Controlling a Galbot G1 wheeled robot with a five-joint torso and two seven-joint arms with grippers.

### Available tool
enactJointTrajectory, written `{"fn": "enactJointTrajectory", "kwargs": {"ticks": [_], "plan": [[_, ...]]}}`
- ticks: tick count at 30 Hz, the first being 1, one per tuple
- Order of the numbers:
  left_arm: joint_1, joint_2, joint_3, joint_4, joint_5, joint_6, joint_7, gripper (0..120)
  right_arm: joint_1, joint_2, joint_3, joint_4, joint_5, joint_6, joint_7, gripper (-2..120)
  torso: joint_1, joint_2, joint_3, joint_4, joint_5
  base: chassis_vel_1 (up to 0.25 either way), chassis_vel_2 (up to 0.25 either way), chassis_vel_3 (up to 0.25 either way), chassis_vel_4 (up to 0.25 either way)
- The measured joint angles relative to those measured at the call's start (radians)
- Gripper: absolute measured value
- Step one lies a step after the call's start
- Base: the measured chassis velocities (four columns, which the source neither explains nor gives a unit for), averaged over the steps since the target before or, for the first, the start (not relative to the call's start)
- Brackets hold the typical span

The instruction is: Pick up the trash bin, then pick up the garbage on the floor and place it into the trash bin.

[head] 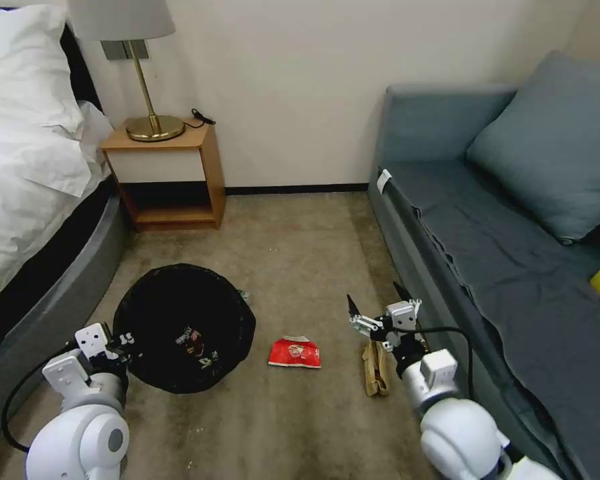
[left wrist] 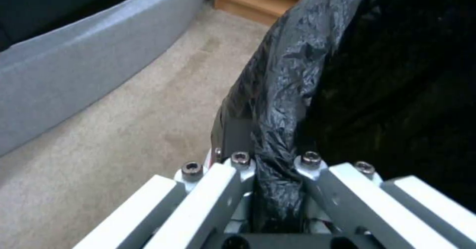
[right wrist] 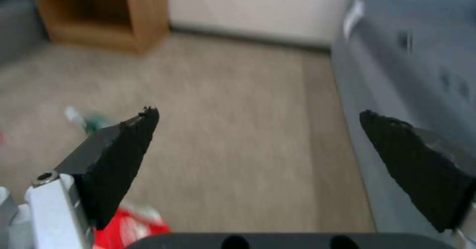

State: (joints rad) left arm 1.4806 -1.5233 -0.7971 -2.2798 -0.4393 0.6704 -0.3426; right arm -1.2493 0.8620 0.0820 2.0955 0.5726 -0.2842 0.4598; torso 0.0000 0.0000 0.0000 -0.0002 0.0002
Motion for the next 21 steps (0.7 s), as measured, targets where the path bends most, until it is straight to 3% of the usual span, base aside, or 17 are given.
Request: {"fn": "enactJointTrajectory", "kwargs": {"ticks": [4,10,21], "plan": [[-0.008,0.0,0.006,0.015,0.001,-0.006,0.004,3,0.14,-0.036,-0.085,-0.121,0.148,-0.059,0.068,100,0.0,0.0,0.0,0.0003,-0.0001,0.0,0.0,0.0,0.0],[-0.021,-0.001,0.009,0.057,0.002,-0.014,0.007,3,0.313,-0.024,-0.243,-0.301,0.362,-0.123,0.142,100,0.0,0.0,0.0,0.0003,0.0001,0.0,0.0,0.0,0.0],[-0.022,-0.002,0.0,0.084,0.005,-0.026,0.009,3,0.508,0.014,-0.438,-0.49,0.533,-0.214,0.165,100,0.0,0.0,0.0,0.0004,-0.0002,0.0,0.0,0.0,0.0]]}}
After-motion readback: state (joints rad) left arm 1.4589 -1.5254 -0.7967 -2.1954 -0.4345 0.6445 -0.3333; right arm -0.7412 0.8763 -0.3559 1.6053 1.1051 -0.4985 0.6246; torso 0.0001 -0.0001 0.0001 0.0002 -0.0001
